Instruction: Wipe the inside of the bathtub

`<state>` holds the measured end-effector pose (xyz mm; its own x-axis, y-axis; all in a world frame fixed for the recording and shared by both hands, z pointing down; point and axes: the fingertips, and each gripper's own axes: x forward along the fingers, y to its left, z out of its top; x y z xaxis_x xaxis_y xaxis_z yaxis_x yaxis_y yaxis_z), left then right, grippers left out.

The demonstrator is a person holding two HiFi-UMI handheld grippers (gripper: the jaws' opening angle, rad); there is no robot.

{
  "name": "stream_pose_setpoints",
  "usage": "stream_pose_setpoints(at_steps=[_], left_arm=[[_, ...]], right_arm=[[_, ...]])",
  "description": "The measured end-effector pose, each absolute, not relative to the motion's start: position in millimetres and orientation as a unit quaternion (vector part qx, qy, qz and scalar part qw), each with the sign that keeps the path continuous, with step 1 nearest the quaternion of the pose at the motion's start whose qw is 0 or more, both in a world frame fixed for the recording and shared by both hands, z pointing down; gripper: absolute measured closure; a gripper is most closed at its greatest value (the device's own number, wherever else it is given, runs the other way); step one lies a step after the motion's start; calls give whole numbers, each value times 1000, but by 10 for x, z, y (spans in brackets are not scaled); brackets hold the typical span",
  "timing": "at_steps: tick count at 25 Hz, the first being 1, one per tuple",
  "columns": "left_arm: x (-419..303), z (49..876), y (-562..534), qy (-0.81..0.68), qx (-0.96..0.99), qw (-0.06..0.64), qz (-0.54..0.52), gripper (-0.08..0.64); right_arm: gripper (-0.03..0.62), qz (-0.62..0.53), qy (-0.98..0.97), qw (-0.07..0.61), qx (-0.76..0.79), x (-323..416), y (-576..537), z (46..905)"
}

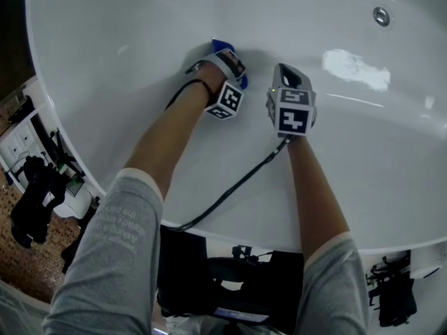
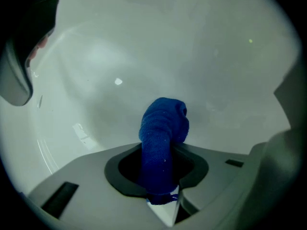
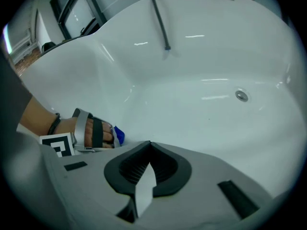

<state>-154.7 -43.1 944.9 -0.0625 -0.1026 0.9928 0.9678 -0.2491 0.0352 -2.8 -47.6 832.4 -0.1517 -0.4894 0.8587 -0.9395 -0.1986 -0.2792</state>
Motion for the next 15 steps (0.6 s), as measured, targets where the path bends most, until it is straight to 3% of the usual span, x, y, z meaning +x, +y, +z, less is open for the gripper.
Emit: stream_pose_setpoints(at_steps=[10, 15], left_arm=[[-345, 9418, -682, -344, -591, 447, -577, 437], [-46, 9398, -1072, -250, -654, 350, -622, 437]], right_arm=[[583, 499, -477, 178, 701, 786, -373, 8402], [583, 495, -452, 169, 723, 973, -352, 8365]])
